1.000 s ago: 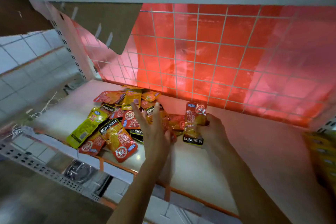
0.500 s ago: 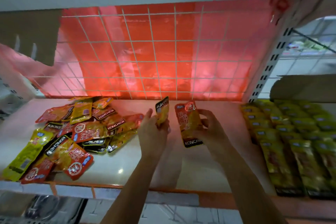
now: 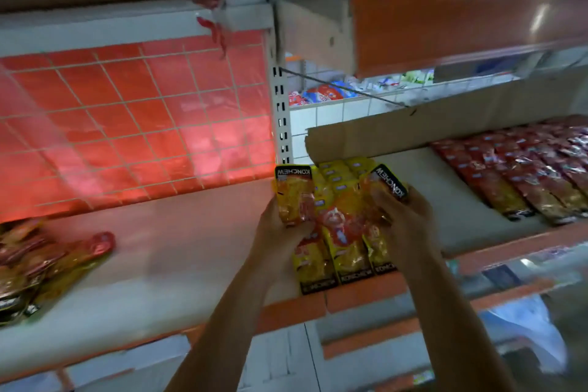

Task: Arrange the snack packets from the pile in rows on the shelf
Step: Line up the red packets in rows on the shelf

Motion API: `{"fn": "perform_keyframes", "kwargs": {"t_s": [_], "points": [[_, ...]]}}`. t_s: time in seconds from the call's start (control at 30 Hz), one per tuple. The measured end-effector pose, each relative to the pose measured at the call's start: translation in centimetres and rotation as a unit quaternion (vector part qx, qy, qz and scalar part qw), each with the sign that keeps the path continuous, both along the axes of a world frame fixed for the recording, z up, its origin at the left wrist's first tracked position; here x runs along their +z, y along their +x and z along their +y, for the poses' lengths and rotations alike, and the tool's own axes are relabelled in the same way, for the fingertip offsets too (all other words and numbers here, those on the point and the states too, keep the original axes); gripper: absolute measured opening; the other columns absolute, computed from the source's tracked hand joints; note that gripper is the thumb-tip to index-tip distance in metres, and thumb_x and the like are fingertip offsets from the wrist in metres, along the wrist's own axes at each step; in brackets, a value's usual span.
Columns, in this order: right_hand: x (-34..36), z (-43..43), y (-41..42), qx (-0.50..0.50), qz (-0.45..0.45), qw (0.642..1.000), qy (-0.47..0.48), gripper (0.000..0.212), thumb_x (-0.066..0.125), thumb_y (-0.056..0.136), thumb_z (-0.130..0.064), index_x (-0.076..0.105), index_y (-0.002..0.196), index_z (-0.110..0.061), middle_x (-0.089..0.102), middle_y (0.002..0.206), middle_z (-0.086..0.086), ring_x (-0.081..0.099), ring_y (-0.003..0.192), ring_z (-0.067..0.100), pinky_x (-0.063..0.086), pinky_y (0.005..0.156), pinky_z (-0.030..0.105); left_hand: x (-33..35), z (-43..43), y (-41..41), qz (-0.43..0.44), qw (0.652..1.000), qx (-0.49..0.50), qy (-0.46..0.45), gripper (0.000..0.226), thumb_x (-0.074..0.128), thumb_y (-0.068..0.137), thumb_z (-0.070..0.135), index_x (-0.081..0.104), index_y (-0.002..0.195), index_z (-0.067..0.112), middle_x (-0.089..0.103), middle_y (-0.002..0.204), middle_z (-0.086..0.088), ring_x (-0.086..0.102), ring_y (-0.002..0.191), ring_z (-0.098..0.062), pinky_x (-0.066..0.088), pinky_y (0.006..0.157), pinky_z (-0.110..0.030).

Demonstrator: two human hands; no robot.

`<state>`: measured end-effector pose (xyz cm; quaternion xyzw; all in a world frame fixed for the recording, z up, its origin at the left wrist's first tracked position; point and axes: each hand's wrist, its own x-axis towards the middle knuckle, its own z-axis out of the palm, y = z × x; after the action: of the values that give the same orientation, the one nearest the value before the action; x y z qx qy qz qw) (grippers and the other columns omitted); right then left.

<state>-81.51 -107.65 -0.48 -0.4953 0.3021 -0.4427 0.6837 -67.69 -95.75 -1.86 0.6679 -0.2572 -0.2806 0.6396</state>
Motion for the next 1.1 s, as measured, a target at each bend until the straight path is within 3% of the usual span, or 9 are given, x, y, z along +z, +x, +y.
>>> {"fn": "perform_keyframes", "kwargs": {"t_s": [0.13, 0.27, 0.4, 0.57, 0.7, 0.8, 0.9, 1.0, 1.1], "points": [[0.5, -3.3, -5.4, -0.022, -0.051, 0.996, 0.065, 0.006, 0.064, 0.082, -0.004, 0.063, 0.078, -0.008, 0.066, 0.059, 0.0, 0.062, 0.05, 0.012, 0.052, 0.052, 0.027, 0.5, -4.1, -5.5, 0.008, 0.999, -0.002, 0.039, 0.035, 0.082, 0.067, 0.006, 0.066, 0.095, 0.018, 0.073, 0.084, -0.005, 0.07, 0.078, -0.024, 0.058, 0.074, -0.042], [-0.6, -7.0, -10.5, -0.037, -0.029, 0.995, 0.087, 0.014, 0.058, 0.088, -0.003, 0.065, 0.079, -0.011, 0.066, 0.059, -0.003, 0.062, 0.05, 0.011, 0.052, 0.05, 0.025, 0.7, -7.8, -9.8, 0.016, 0.999, 0.001, 0.047, 0.026, 0.081, 0.07, 0.005, 0.065, 0.088, 0.017, 0.069, 0.075, 0.001, 0.065, 0.064, -0.012, 0.051, 0.056, -0.023], [-1.3, -10.4, -14.1, -0.008, 0.009, 0.992, 0.126, 0.02, 0.05, 0.087, 0.005, 0.062, 0.083, -0.01, 0.065, 0.063, 0.005, 0.064, 0.054, 0.019, 0.053, 0.059, 0.032, 0.5, -11.1, -12.2, 0.023, 0.997, 0.006, 0.079, 0.022, 0.083, 0.067, 0.009, 0.067, 0.077, 0.02, 0.069, 0.07, -0.001, 0.063, 0.059, -0.011, 0.046, 0.056, -0.024], [-2.3, -13.3, -15.3, 0.003, 0.025, 0.992, 0.122, 0.03, 0.047, 0.077, 0.018, 0.057, 0.103, 0.006, 0.064, 0.078, 0.017, 0.065, 0.066, 0.028, 0.053, 0.062, 0.038, 0.6, -14.6, -13.2, -0.041, 0.993, -0.011, 0.112, 0.029, 0.084, 0.065, 0.006, 0.064, 0.08, 0.022, 0.072, 0.081, -0.005, 0.07, 0.078, -0.028, 0.058, 0.072, -0.044], [-2.4, -15.5, -15.4, -0.019, 0.03, 0.993, 0.112, 0.024, 0.052, 0.078, 0.018, 0.061, 0.088, -0.001, 0.068, 0.068, 0.007, 0.067, 0.06, 0.022, 0.054, 0.054, 0.032, 0.8, -17.7, -12.9, -0.093, 0.988, -0.021, 0.118, 0.022, 0.083, 0.07, 0.014, 0.065, 0.074, 0.026, 0.069, 0.072, 0.005, 0.064, 0.065, -0.011, 0.051, 0.062, -0.029], [-2.1, -17.8, -15.8, -0.054, 0.043, 0.991, 0.112, 0.022, 0.058, 0.076, 0.016, 0.062, 0.084, -0.004, 0.068, 0.067, 0.008, 0.066, 0.058, 0.025, 0.054, 0.054, 0.033, 0.6, -20.7, -12.9, -0.014, 0.996, -0.037, 0.084, 0.013, 0.077, 0.079, 0.017, 0.068, 0.07, 0.019, 0.063, 0.064, 0.001, 0.053, 0.057, -0.011, 0.042, 0.059, -0.026], [-1.7, -20.0, -16.9, -0.095, 0.046, 0.988, 0.116, 0.022, 0.058, 0.079, 0.014, 0.062, 0.081, -0.008, 0.069, 0.066, 0.007, 0.065, 0.059, 0.025, 0.054, 0.057, 0.035, 0.1, -23.5, -13.6, 0.077, 0.992, -0.058, 0.08, 0.013, 0.073, 0.084, 0.018, 0.067, 0.073, 0.016, 0.065, 0.067, -0.003, 0.058, 0.056, -0.011, 0.051, 0.065, -0.029], [-1.4, -21.7, -18.2, -0.125, 0.037, 0.985, 0.114, 0.018, 0.057, 0.083, 0.01, 0.062, 0.089, -0.007, 0.068, 0.077, 0.011, 0.067, 0.062, 0.026, 0.056, 0.055, 0.035, -0.9, -26.0, -14.3, 0.087, 0.989, -0.071, 0.098, 0.008, 0.071, 0.086, 0.021, 0.067, 0.079, 0.017, 0.066, 0.07, 0.0, 0.06, 0.054, -0.005, 0.05, 0.052, -0.02], [-1.5, -23.5, -19.1, -0.132, 0.04, 0.983, 0.123, 0.017, 0.056, 0.085, 0.007, 0.063, 0.087, -0.008, 0.067, 0.08, 0.015, 0.067, 0.062, 0.027, 0.057, 0.056, 0.037, -1.9, -28.2, -15.2, 0.1, 0.987, -0.074, 0.098, 0.004, 0.068, 0.088, 0.014, 0.067, 0.083, 0.014, 0.067, 0.079, -0.005, 0.061, 0.057, -0.004, 0.05, 0.051, -0.015]]}}
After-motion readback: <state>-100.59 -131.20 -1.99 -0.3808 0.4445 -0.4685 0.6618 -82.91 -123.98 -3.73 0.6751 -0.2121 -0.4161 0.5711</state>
